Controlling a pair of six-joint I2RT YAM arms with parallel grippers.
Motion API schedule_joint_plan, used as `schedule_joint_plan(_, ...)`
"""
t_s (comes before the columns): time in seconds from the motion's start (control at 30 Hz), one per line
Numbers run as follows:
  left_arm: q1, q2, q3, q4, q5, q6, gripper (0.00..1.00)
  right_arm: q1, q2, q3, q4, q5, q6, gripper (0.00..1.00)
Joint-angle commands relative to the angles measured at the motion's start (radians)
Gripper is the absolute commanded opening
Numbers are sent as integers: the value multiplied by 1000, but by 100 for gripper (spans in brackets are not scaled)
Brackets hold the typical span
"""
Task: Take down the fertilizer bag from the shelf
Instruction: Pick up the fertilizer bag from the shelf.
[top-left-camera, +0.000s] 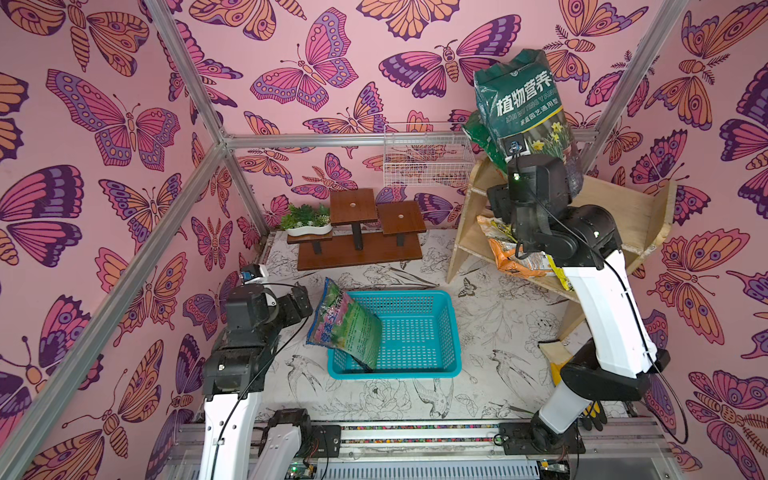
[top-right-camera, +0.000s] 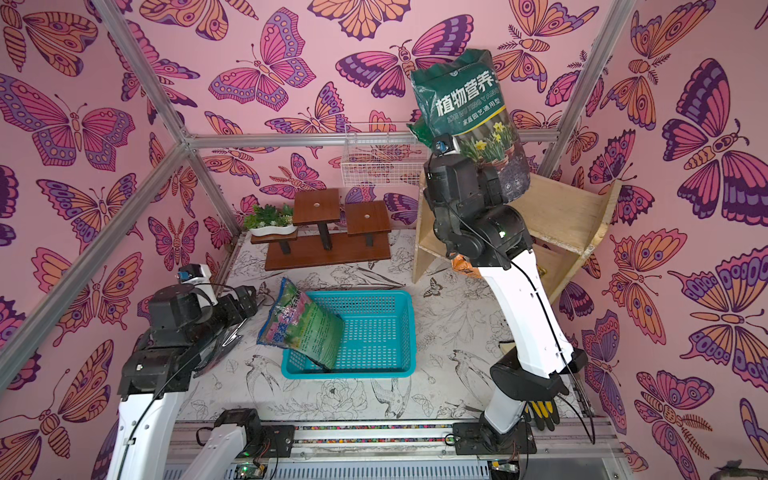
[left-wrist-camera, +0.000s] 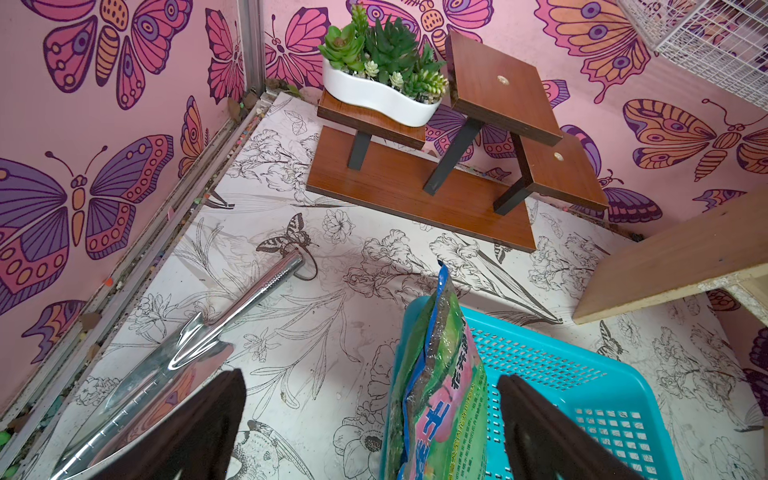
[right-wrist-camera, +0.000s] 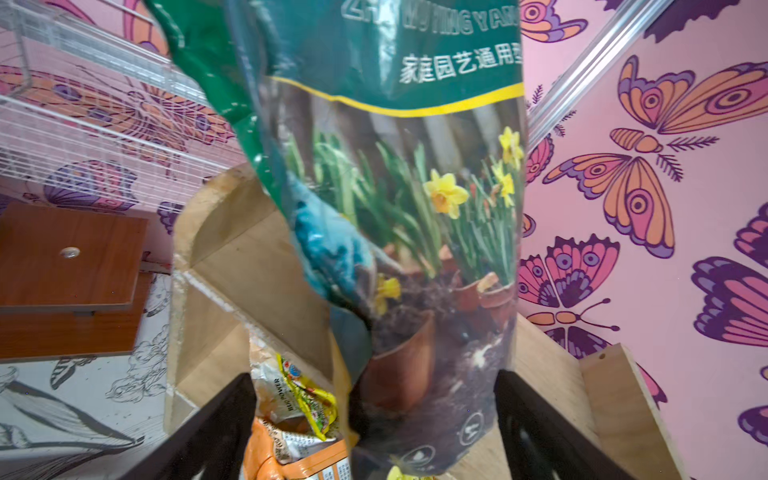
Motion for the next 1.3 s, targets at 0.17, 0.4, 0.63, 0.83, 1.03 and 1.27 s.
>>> schedule_joint_plan(0.17, 7, -9, -10, -1, 24, -3, 100, -106, 23, 50, -19, -143, 26, 91)
schedule_joint_plan(0.4, 8, -7, -9, -1, 26, -3, 100, -151, 86, 100, -21, -150, 34, 92)
schedule_joint_plan(0.63, 21, -3, -7, 0, 40, -7, 100, -163, 129, 108, -8, -135, 33, 56)
schedule_joint_plan(0.83, 30, 0, -8, 1, 49, -8, 100, -165, 104, 107, 6, -133, 67, 15)
schedule_joint_plan(1.03, 32, -1, -9, 4, 55, -8, 100, -164, -10, 14, 56, -187, 120, 7)
schedule_joint_plan(1.27, 33, 0, -12, 8, 67, -8, 100, -163, -130, -57, 91, -243, 167, 0)
